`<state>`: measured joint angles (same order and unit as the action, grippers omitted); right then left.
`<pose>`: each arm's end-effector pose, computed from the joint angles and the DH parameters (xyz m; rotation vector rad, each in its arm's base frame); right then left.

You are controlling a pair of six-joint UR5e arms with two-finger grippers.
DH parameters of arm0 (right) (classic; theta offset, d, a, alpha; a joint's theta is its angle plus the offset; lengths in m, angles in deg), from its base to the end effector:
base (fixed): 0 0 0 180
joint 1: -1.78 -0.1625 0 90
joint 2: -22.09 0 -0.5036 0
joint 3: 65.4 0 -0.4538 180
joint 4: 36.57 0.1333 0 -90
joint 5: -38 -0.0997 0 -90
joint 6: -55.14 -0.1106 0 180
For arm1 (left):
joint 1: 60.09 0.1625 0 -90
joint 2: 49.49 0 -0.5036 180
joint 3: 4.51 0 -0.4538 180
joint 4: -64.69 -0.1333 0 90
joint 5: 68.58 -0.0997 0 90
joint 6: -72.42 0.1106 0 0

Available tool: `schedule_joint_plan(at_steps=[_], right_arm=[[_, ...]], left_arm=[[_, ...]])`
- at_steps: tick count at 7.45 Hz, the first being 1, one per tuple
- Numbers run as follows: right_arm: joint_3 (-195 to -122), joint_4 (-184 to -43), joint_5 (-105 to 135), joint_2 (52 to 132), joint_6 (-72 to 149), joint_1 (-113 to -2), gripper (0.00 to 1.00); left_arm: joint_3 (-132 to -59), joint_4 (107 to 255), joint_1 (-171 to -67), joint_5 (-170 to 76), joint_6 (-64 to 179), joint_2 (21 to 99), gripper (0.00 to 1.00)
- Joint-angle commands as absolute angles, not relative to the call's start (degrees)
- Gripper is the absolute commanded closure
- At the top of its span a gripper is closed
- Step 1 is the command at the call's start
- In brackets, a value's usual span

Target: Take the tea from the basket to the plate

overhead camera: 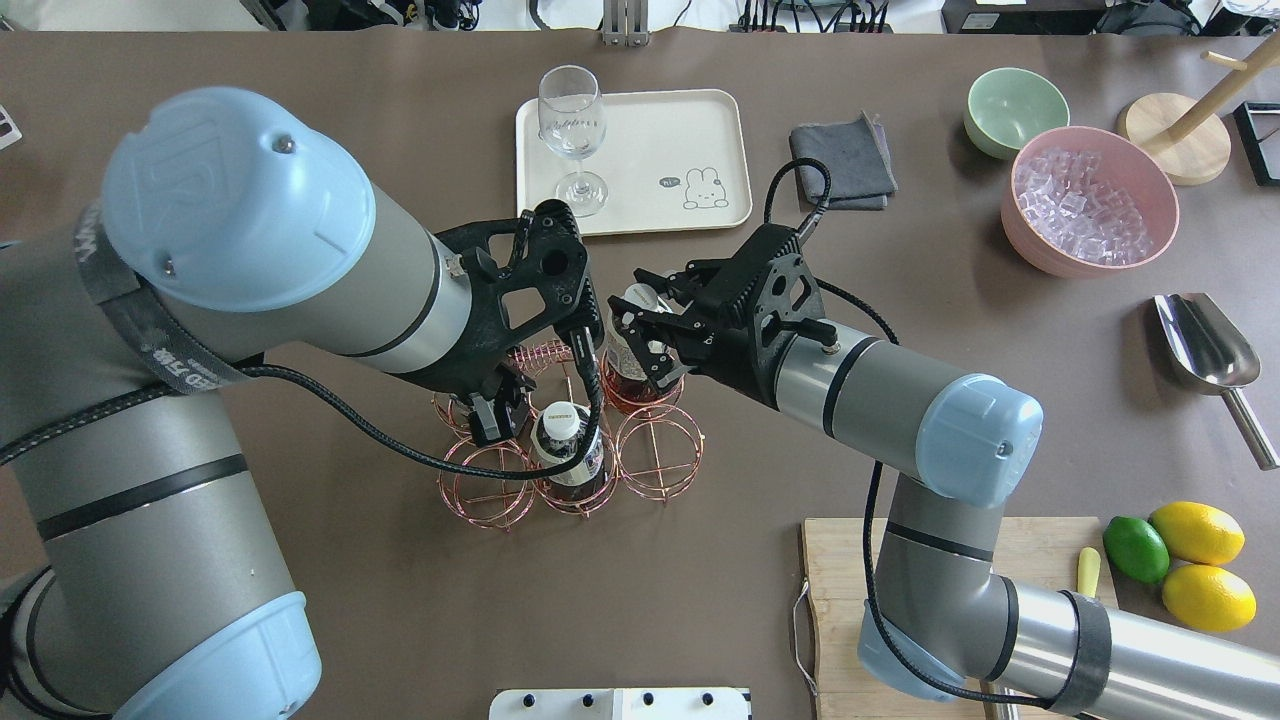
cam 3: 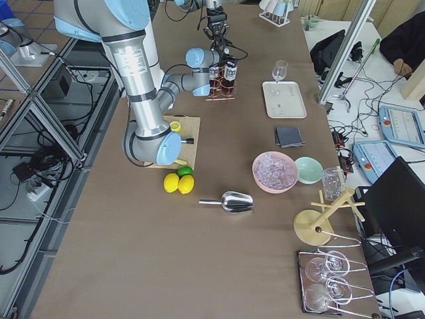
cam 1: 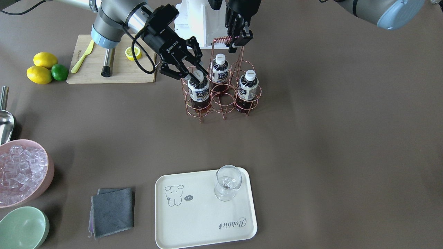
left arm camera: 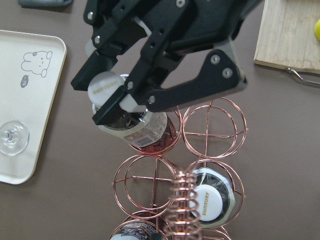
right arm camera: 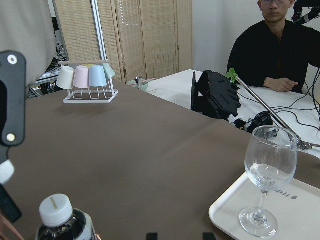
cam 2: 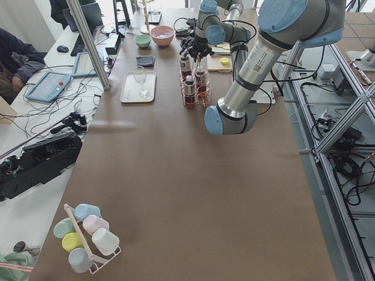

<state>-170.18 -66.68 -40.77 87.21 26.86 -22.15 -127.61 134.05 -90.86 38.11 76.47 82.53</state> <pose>-0.5328 -0.4059 0.2134 1.2878 -1.1768 -0.3145 0.4617 -0.3931 0.0785 0.7568 0.7181 1.1477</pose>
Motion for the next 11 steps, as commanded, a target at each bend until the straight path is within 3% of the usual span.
schedule_joint_plan(at_steps=[1,7,11], right_arm=[[-175.2,-71.6,-42.6,86.5,24.6,-24.6,1.0],[-177.5,-77.4,-51.6,83.4,22.4,-35.8,1.0],[-171.0,-76.9,-54.8,82.0,22.5,-42.1,1.0]], left_arm=[[-127.8,134.1,-90.9,38.3,76.6,81.3,1.0],[-128.0,134.0,-90.9,38.3,76.6,81.2,1.0],[-129.5,134.0,-90.9,38.5,76.6,80.0,1.0]])
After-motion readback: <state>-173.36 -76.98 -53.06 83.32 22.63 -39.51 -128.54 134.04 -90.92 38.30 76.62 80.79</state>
